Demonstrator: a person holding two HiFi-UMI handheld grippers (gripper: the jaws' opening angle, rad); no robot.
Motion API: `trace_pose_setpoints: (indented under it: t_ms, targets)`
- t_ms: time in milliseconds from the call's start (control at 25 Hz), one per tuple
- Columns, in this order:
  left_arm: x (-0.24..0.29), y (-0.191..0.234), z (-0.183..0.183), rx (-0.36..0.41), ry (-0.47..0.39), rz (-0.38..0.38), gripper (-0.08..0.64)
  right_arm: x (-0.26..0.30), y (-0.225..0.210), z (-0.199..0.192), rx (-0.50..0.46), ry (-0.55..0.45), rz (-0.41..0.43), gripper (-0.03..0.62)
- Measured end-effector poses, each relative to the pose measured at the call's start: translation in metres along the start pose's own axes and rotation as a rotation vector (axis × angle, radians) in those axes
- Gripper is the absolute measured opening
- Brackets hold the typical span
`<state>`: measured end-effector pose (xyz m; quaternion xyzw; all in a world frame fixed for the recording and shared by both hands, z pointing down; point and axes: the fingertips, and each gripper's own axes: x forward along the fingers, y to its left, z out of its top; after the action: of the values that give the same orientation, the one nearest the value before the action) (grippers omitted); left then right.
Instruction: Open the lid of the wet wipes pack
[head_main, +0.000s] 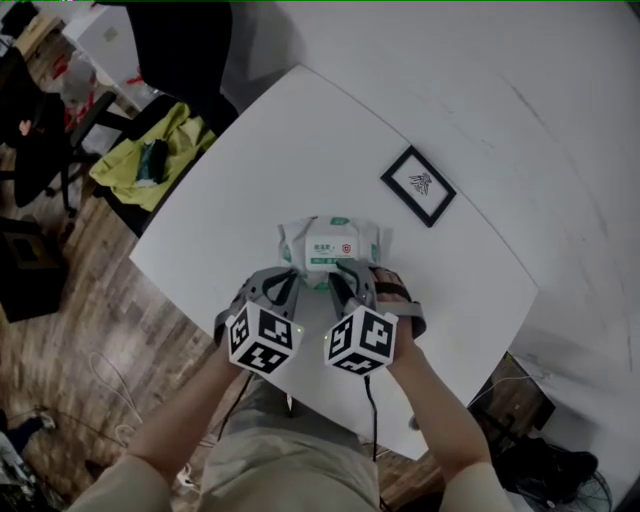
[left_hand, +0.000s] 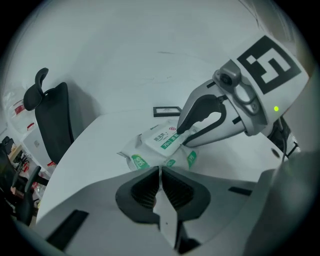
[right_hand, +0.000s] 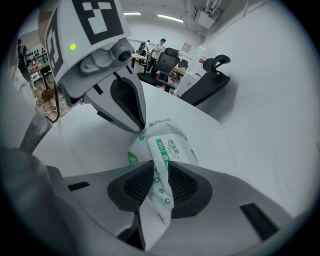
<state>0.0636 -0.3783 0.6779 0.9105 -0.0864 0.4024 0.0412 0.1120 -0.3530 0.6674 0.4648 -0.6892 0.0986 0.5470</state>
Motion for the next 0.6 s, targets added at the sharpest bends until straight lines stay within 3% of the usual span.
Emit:
trace_pose_setpoints:
  t_ms: [200, 320, 600]
  targets:
    - [0.004, 0.002, -0.004, -0.024, -0.002, -0.022, 0.034, 0.006, 0.002, 0.002, -0.067, 0.016, -0.036, 0.104]
    - [0.007, 0.002, -0.004, 0.001, 0.005, -0.021, 0.034, 0.005, 0.003, 0.001, -0.128, 0.019, -0.051, 0.083]
    - [0.008, 0.002, -0.009, 0.015, 0.007, -0.059, 0.034, -0.007, -0.003, 0.009, -0.048, -0.016, -0.008, 0.061]
